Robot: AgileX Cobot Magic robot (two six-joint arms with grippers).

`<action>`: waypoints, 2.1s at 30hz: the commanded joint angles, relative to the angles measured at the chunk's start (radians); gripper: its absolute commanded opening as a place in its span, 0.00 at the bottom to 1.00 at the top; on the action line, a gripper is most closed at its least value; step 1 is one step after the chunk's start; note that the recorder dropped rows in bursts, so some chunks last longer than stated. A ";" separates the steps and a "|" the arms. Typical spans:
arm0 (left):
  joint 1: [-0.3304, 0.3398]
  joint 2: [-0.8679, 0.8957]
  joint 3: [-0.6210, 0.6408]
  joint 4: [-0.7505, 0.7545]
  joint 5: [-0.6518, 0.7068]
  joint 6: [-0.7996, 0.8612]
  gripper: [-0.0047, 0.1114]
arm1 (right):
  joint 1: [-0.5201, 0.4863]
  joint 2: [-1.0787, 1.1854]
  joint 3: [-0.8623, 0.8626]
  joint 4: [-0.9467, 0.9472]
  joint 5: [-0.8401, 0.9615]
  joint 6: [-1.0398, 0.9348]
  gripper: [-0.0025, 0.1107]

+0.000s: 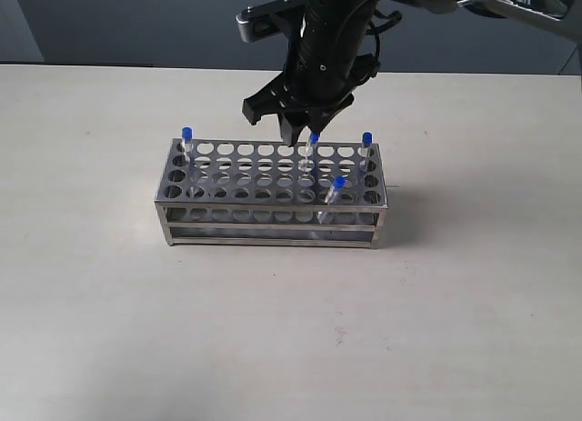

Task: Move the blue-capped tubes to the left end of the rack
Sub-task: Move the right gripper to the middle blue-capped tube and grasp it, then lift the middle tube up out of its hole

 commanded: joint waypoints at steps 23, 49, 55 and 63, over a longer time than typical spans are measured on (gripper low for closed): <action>-0.004 0.003 -0.005 0.001 -0.007 -0.005 0.05 | -0.049 0.061 0.004 0.050 -0.027 -0.044 0.25; -0.004 0.003 -0.005 -0.002 -0.005 -0.005 0.05 | -0.012 -0.121 0.003 0.002 0.004 -0.055 0.02; -0.004 0.003 -0.005 -0.002 -0.005 -0.005 0.05 | 0.009 -0.157 0.003 0.004 0.008 -0.064 0.02; -0.004 0.003 -0.005 -0.002 -0.005 -0.005 0.05 | 0.128 -0.149 -0.006 0.019 -0.057 -0.195 0.01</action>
